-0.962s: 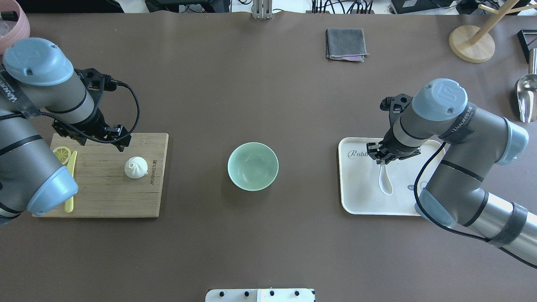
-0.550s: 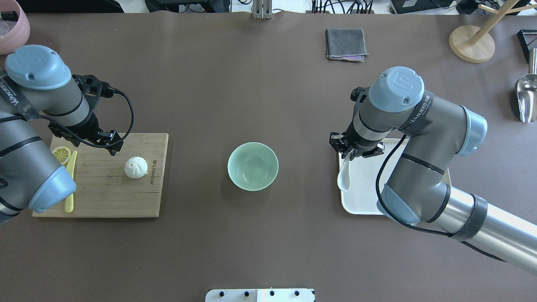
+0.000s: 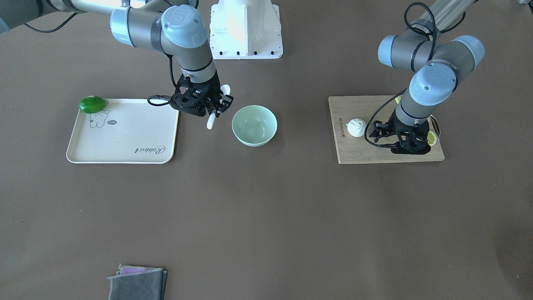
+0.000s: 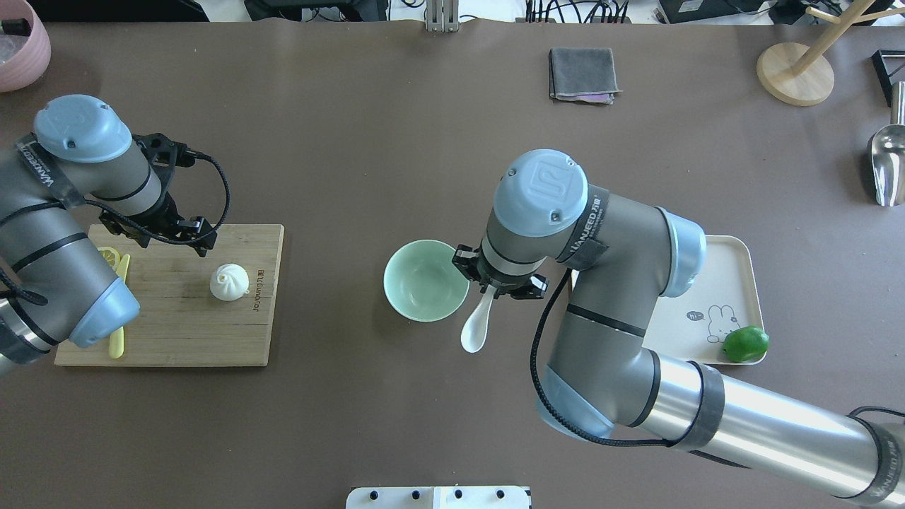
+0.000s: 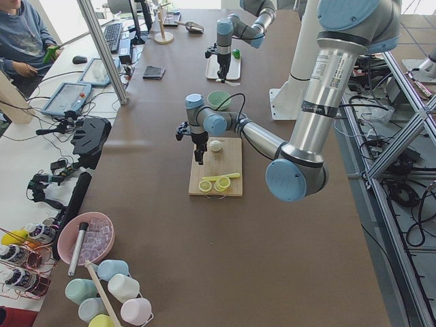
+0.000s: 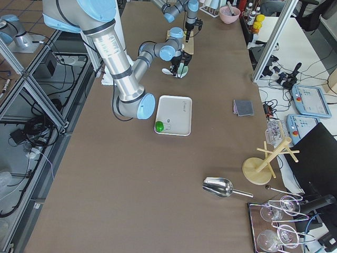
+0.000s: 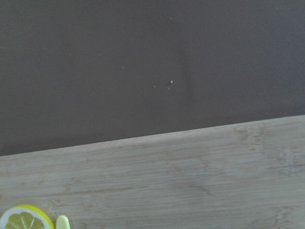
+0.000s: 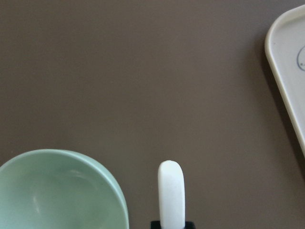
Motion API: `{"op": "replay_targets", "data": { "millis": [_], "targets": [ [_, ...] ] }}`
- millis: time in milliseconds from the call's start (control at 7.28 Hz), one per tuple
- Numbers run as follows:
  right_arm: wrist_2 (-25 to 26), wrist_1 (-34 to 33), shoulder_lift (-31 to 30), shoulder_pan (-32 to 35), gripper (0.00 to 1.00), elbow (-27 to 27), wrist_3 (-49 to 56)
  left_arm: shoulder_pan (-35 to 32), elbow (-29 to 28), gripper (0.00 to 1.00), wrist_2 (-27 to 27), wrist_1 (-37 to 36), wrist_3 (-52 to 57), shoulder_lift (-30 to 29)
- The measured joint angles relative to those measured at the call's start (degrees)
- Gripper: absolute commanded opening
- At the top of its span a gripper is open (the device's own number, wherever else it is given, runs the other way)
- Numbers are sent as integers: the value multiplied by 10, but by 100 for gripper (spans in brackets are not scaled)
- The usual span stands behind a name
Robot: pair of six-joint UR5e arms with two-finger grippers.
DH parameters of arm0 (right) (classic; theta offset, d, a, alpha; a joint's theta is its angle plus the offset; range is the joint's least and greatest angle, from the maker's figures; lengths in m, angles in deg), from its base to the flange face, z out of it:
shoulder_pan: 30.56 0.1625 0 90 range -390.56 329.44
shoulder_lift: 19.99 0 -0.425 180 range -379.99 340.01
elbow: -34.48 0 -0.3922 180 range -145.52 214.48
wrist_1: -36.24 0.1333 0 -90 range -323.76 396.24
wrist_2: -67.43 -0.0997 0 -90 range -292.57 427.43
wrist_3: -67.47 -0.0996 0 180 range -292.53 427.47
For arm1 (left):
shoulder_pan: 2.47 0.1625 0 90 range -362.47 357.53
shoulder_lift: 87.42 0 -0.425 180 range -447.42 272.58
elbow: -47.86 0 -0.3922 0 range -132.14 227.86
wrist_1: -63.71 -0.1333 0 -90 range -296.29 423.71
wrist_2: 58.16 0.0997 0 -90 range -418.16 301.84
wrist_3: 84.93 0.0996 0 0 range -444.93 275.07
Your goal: Put spoon and bun in bowl
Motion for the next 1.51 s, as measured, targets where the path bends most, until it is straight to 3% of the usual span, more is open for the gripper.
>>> {"op": "replay_targets", "data": {
  "millis": [412, 1099, 1237, 1374, 1511],
  "targets": [
    [48, -9, 67, -25, 0, 52, -49, 1, -8, 97, 0, 4, -11, -1],
    [35, 18, 71, 32, 0, 90, -53, 4, 0, 97, -1, 4, -43, -5],
    [35, 30, 72, 31, 92, 97, -62, 4, 2, 97, -2, 4, -48, -5],
    [36, 36, 72, 31, 100, 101, -69, 6, 3, 97, -10, 5, -58, -6],
    [39, 38, 73, 30, 100, 105, -70, 9, 7, 97, -20, 5, -74, -9]
  ]
}}
